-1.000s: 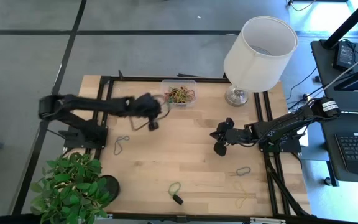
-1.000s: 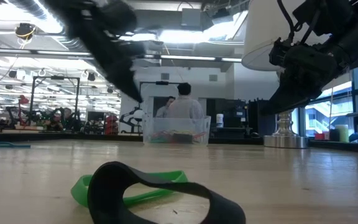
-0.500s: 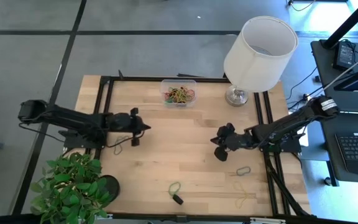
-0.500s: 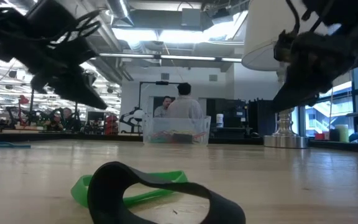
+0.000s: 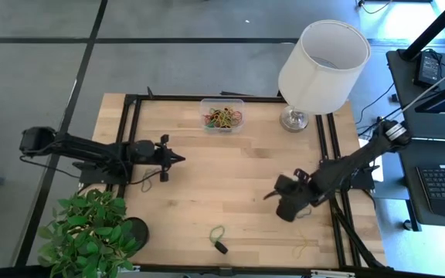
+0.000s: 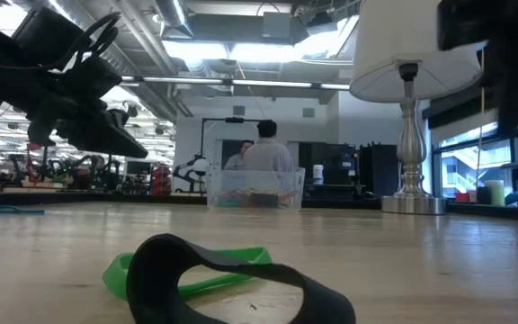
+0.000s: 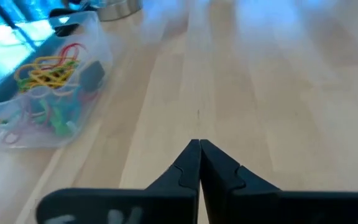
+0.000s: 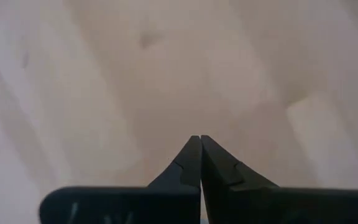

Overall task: Pick and place rubber bands into bin
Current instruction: Put the blue rubber band into the transparent bin

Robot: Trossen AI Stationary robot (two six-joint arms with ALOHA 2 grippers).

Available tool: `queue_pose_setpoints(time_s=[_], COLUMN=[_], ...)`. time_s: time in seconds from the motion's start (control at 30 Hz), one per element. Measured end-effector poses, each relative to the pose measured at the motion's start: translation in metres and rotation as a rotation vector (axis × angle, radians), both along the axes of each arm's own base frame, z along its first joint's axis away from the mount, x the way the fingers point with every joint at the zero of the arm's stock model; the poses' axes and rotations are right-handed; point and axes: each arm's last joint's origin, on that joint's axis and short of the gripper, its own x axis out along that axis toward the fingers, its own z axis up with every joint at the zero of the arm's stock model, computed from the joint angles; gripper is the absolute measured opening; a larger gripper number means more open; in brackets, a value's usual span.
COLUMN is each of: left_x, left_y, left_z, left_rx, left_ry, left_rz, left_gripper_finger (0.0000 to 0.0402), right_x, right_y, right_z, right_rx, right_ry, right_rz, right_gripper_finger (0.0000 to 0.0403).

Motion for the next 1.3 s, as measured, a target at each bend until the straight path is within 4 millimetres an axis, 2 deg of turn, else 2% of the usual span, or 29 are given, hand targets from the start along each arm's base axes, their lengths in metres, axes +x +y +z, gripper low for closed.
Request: queue_pose_setpoints(time_s=[0.23, 0.7, 1.0, 1.13, 1.3], left_x=[0.001, -0.001, 0.000, 0.000, 0.000], left_y=[0.007, 0.012, 0.012, 0.012, 0.012], left_z=[0.003, 0.002, 0.002, 0.002, 0.002], left_rx=[-0.025, -0.041, -0.056, -0.063, -0.070], left_ry=[-0.040, -0.029, -0.032, -0.033, -0.035], left_rz=[-0.039, -0.027, -0.020, -0.017, -0.014], left_gripper_finger=[0.0001, 0.0002, 0.0002, 0.0001, 0.0002], right_x=[-0.011, -0.032, -0.037, -0.035, -0.029], right_y=[0.032, 0.078, 0.081, 0.080, 0.073], right_z=[-0.009, -0.044, -0.064, -0.069, -0.072], right_rx=[0.124, 0.203, 0.039, -0.009, -0.040], right_ry=[0.219, 0.428, 0.476, 0.461, 0.445], right_rz=[0.078, -0.052, -0.033, 0.080, 0.122], right_gripper_finger=[0.0013, 0.0090, 0.0128, 0.0128, 0.0120])
